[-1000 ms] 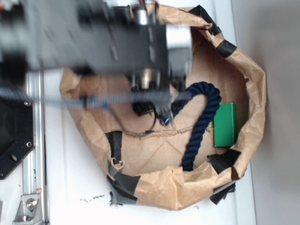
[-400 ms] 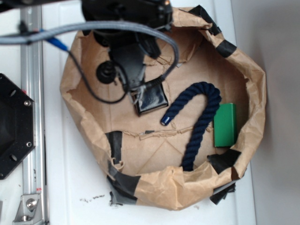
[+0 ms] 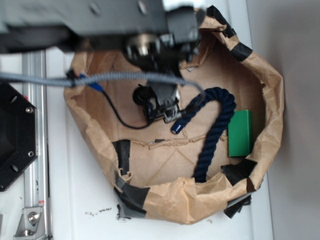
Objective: Grab the black box.
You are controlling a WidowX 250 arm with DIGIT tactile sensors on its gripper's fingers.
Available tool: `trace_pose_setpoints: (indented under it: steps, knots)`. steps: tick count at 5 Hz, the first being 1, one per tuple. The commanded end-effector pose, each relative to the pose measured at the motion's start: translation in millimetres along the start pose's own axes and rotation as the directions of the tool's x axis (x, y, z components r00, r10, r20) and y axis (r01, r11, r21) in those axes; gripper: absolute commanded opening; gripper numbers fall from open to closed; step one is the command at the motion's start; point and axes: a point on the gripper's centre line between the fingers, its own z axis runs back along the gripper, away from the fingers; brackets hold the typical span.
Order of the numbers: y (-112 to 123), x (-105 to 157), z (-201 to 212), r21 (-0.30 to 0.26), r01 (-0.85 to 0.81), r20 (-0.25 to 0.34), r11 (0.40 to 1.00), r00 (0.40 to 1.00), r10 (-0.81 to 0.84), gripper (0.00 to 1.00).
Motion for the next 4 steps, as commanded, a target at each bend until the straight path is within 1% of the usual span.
trace_pose_setpoints:
  steps: [1,2,3,4]
  knots:
    - [-5.1,-6.4,-34.8,-0.057,0.023,0.012,0.998,1.000,-0.023,1.00]
    - [-7.1,-9.9,-47.9,-0.075,0.050,-0.007,0.996,0.999,-0.051,1.00]
    - [-19.4,-8.1,-75.6,-0.084,0.073,-0.028,0.994,0.997,-0.075,1.00]
    - [-33.3,-4.1,-84.7,-0.091,0.087,-0.032,0.992,0.995,-0.090,1.00]
